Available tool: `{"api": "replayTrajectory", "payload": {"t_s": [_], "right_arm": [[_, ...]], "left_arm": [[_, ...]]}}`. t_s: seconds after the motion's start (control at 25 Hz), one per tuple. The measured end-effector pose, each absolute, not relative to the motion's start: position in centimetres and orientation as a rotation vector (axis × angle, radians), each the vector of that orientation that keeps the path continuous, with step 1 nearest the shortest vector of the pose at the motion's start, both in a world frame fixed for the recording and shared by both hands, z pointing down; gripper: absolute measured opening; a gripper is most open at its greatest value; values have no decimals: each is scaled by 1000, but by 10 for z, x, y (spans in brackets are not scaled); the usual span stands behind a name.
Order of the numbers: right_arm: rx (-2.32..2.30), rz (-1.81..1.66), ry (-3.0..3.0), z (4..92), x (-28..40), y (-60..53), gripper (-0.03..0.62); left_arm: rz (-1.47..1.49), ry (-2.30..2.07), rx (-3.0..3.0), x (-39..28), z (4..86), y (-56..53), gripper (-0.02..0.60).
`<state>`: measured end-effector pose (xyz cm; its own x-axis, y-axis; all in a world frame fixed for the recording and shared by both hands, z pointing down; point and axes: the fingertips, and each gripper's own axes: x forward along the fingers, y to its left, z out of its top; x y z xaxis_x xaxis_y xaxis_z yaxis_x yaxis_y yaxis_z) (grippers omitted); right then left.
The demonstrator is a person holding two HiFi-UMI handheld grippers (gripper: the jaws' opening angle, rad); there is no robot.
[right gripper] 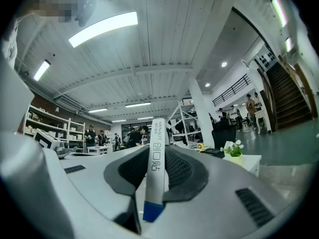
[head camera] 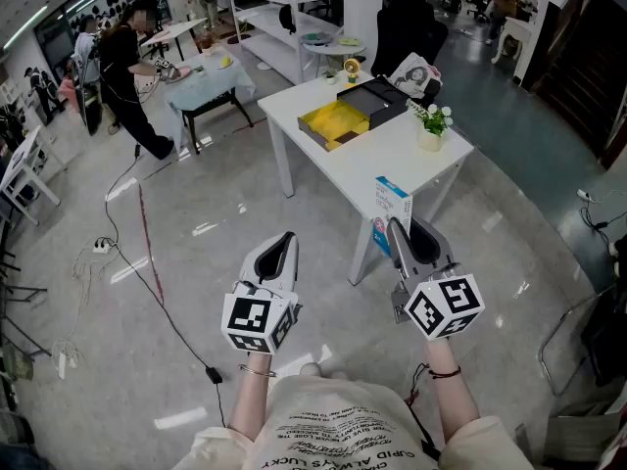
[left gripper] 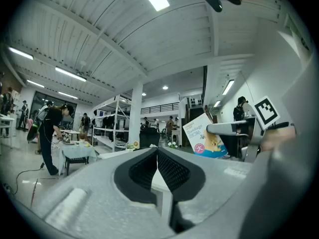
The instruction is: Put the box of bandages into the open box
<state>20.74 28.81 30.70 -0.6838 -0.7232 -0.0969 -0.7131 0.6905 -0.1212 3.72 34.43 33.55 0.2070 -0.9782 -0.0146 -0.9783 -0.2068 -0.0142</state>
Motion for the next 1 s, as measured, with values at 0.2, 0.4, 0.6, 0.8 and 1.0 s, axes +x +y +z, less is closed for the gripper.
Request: {"api": "replayTrajectory", "payload": {"t_s": [0.2,0.4,0.6,0.8,1.0], "right_arm": [[-1186,-115,2761,306,213,288,91],[-1191,-124,2764,309,218,284,91],[-1179,-143,2737,311,226,284,91],[-1189,-167,2720,316,240,283,91],[-1174,-165,2739,319,240,281,91]], "left_arm": [[9,1993,-2413,35,335,346,23],[12,2001,-2404,39,334,344,23],[10,2015,-2395,42,335,345,23],[16,2014,-2394,52,335,346,23],[11,2027,-2411,57,341,341,23]]}}
